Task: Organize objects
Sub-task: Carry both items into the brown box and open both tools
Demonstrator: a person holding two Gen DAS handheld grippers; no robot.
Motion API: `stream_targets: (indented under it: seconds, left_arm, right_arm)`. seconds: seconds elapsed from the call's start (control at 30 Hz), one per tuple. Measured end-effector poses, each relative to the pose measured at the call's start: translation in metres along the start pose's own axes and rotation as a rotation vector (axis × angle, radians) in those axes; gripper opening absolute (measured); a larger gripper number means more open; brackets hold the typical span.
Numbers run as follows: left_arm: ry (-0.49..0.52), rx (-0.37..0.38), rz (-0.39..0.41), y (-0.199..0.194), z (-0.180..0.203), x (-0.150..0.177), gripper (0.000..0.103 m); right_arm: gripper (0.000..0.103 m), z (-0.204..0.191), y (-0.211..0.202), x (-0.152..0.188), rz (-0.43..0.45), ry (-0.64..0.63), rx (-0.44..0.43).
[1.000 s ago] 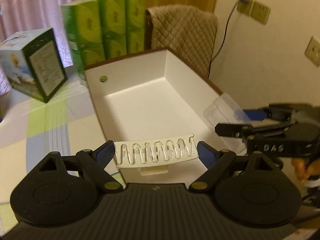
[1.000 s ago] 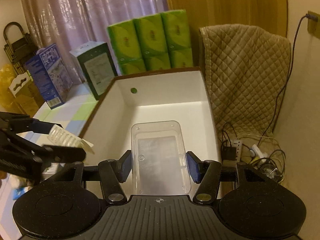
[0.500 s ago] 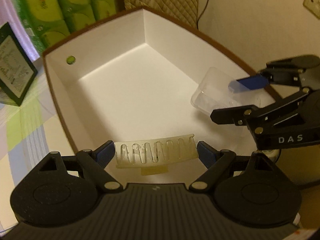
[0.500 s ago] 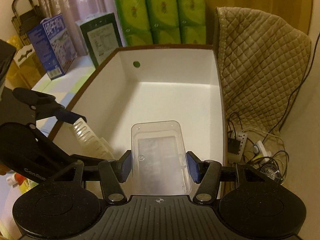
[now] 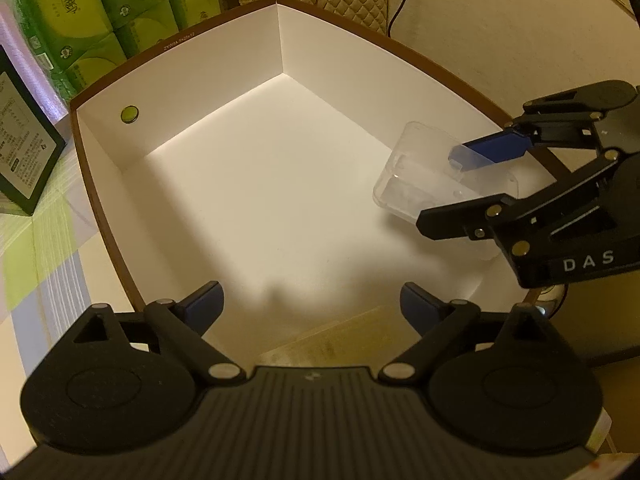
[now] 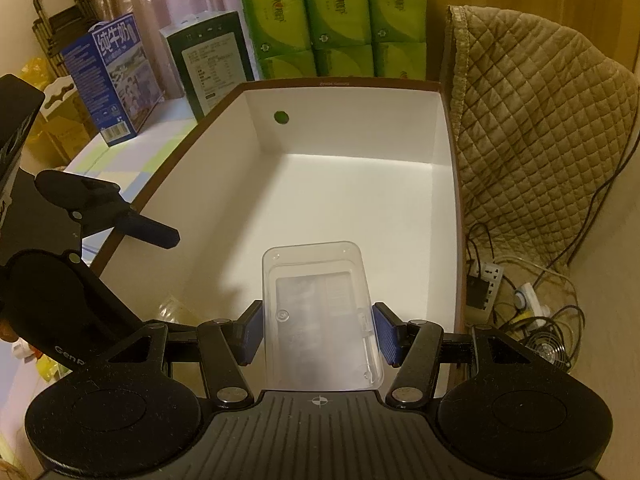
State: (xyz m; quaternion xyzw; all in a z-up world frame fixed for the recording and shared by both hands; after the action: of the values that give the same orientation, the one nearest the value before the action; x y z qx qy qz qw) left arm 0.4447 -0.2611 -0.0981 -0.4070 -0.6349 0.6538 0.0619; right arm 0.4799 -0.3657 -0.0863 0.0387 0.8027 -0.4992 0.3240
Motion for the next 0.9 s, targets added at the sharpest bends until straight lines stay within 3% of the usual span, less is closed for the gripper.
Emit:
stream_targets:
  seconds: [0.2, 0.4, 0.9]
  left_arm:
    - [-0.005, -0.011, -0.002, 0.001, 0.001, -0.002, 0.094]
    - [-0.022, -0.024, 0.001, -0.005, 0.002, -0.001, 0.095]
    - [-0.086, -0.043, 0.075, -0.05, 0.005, 0.01, 0.095]
  right_arm:
    - [0.055, 0.0, 0.001, -0.003, 0.026, -0.004, 0.006]
    - [0.062, 0.001, -0.008, -0.007, 0.059, 0.016, -0.012]
    - [0.065, -0.005, -0.052, -0.001, 0.141, 0.093, -0.013]
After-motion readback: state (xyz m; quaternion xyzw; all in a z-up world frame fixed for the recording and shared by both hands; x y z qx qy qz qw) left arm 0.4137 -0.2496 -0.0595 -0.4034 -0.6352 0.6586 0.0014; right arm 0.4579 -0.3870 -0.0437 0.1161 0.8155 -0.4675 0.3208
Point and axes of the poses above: each gripper's, at about its wrist camera, not at the fingertips, and y roughly the way its jaws point, z to its right, x to its underside, the point moved 5 cm from there along y, roughly the way its jaws point, and after that the axes turned 15 degrees about y, right-handed, at the moved point
